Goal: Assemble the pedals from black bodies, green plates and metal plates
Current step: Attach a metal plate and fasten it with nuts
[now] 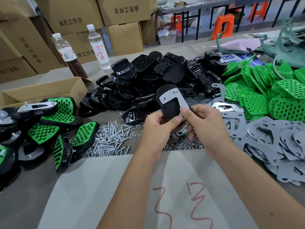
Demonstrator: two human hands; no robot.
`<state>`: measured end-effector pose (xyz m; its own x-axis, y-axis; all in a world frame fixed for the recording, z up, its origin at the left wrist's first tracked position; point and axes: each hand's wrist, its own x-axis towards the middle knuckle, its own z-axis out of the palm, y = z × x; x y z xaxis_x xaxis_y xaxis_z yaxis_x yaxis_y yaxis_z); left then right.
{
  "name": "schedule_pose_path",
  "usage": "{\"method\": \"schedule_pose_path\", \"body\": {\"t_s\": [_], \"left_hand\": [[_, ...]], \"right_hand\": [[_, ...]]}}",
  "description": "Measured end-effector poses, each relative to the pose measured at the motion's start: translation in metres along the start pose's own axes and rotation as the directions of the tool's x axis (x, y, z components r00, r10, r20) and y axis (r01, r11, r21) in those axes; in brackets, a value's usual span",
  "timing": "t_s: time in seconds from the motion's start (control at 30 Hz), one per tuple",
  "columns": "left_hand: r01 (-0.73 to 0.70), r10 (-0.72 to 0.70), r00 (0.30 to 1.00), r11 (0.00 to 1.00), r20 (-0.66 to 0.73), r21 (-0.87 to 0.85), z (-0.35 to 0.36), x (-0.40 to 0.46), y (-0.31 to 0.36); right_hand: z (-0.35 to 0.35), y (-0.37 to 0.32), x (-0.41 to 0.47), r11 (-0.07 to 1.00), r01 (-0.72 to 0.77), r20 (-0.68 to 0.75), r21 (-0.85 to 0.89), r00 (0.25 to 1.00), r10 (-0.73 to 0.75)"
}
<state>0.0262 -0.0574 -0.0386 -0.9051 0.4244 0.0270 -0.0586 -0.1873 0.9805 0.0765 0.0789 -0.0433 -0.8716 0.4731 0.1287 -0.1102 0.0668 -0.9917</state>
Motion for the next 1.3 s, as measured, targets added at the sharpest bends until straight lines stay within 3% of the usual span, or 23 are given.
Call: {"method": "schedule_pose_path", "body": {"t_s": [0.13, 0.53, 0.83, 0.93, 1.07, 1.3], "left_hand": [[-0.017, 0.017, 0.999, 1.000, -0.041, -0.004, 0.001, 0.001, -0.001], [0.019, -0.019, 0.996, 1.000, -0.084, 0.008, -0.001, 0.002, -0.001], [-0.032, 0.051, 0.984, 0.993, -0.169, 0.114, -0.001, 0.003, -0.002], [-0.026, 0.040, 0.981, 0.997, -0.190, 0.076, -0.001, 0.003, -0.001], [0.067, -0.090, 0.968, 0.992, -0.233, -0.106, -0.005, 0.006, 0.007], [0.116, -0.141, 0.965, 0.986, -0.222, -0.122, -0.013, 0.007, 0.011]], "right_hand": [[-0.001, -0.001, 0.002, 0.997, -0.036, 0.053, 0.075, 0.998, 0.032], [0.001, -0.006, -0.001, 0.994, -0.076, 0.091, 0.072, 0.993, 0.069], [0.001, -0.011, -0.002, 0.995, -0.088, 0.099, 0.044, 0.992, 0.083], [0.000, -0.011, -0.002, 0.998, -0.050, 0.055, -0.034, 0.997, 0.051], [0.002, -0.009, -0.002, 0.992, -0.037, 0.047, -0.117, 0.998, 0.042], [-0.002, -0.010, -0.001, 0.982, -0.186, 0.170, -0.022, 0.968, 0.187]]}}
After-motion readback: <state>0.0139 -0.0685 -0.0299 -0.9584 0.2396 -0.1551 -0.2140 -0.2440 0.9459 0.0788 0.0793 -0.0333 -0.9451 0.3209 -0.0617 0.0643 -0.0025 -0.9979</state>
